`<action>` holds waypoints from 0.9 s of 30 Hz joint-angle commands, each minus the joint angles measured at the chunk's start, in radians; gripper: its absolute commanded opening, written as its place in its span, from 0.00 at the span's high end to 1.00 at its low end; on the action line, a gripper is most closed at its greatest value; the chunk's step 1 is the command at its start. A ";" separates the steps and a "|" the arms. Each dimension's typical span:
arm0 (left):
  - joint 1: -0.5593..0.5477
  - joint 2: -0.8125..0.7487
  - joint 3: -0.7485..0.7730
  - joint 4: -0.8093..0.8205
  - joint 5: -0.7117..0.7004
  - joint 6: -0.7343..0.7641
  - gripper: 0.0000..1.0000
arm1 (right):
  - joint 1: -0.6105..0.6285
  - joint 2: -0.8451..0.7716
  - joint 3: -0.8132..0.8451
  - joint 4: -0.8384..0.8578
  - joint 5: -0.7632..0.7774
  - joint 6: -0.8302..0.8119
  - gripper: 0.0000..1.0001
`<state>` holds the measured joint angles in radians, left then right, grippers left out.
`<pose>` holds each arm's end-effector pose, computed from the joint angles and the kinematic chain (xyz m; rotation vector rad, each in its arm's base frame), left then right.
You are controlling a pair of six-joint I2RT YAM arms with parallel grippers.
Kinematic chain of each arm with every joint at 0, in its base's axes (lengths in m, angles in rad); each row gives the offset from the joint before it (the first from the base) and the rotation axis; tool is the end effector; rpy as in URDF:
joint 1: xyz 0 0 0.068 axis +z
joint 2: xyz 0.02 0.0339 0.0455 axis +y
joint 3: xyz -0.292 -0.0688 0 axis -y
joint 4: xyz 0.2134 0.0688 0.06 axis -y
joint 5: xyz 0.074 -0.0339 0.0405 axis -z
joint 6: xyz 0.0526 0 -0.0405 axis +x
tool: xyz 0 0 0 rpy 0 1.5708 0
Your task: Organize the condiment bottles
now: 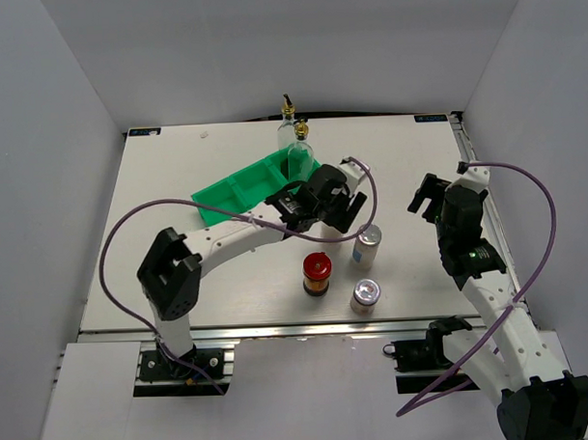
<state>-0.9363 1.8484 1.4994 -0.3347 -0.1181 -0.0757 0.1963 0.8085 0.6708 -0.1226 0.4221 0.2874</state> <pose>0.2533 -0.3337 0.2980 0.8930 2.0992 -0.4072 0.1570 0.0093 0.3234 0.3747 1.7688 -0.0427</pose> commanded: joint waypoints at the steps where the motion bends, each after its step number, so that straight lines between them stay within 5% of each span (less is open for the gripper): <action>1: -0.004 -0.204 -0.010 0.060 -0.139 0.013 0.86 | -0.005 0.001 -0.008 0.052 -0.003 -0.011 0.11; 10: 0.060 -0.353 -0.114 0.057 -0.315 -0.022 0.90 | -0.005 0.011 -0.007 0.054 0.000 -0.013 0.11; 19: 0.315 -0.362 -0.166 0.144 -0.171 -0.059 0.92 | -0.005 0.018 -0.007 0.054 0.006 -0.013 0.11; 27: 0.395 -0.249 -0.028 0.145 -0.048 -0.021 0.93 | -0.005 0.037 -0.004 0.057 0.017 -0.019 0.11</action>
<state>-0.5457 1.6093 1.3922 -0.2653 -0.2424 -0.1154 0.1963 0.8421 0.6704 -0.1066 0.4171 0.2798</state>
